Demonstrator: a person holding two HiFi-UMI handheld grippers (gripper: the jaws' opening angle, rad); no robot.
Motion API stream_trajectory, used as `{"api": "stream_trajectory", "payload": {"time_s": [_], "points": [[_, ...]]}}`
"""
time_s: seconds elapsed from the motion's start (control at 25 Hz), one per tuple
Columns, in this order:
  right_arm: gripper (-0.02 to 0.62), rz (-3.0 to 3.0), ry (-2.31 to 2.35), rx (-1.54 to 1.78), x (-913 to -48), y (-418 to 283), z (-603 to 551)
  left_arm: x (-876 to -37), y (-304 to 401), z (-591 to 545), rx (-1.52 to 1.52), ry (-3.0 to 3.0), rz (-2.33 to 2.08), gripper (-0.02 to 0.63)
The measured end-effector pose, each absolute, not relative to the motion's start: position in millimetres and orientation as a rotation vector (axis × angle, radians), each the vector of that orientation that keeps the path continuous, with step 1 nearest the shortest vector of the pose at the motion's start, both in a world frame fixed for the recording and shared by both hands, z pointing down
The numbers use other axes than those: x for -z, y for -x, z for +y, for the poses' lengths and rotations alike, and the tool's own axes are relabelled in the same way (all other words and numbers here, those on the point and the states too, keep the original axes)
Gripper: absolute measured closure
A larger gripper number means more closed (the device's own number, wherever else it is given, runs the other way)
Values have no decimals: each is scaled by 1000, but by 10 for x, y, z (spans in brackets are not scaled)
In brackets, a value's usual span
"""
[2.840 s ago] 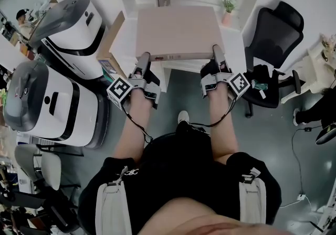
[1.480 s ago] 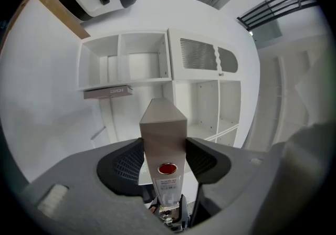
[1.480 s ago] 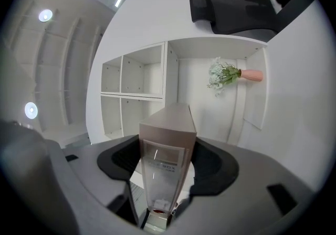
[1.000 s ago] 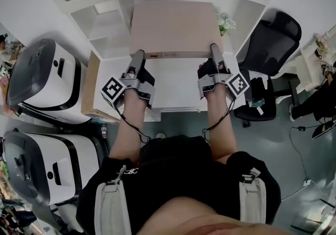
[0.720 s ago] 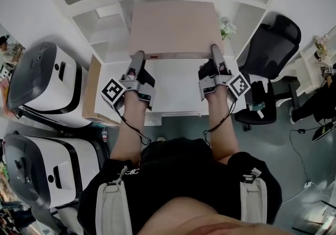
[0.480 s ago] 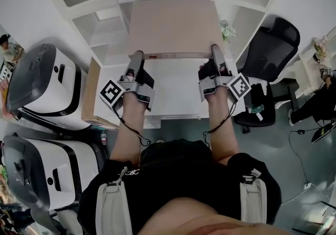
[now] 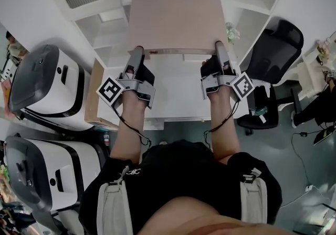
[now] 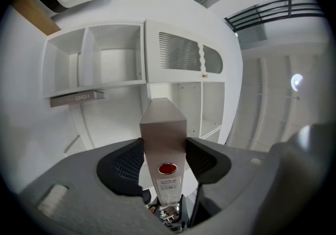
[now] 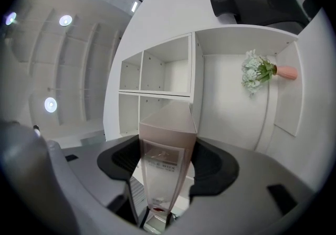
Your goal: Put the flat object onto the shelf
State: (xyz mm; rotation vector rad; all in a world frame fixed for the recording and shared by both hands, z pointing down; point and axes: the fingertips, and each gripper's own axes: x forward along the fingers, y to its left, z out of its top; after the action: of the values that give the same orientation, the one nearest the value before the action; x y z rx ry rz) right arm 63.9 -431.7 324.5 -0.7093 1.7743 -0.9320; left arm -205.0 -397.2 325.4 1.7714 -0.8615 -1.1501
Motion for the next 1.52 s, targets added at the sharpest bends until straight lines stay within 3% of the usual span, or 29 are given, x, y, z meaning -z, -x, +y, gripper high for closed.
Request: {"api": "stream_trajectory", "payload": {"time_s": [1.52], "points": [[307, 1812, 696, 906, -2821, -381, -5410, -2887, 2327, -5132, 1157, -1767, -871, 351]]}}
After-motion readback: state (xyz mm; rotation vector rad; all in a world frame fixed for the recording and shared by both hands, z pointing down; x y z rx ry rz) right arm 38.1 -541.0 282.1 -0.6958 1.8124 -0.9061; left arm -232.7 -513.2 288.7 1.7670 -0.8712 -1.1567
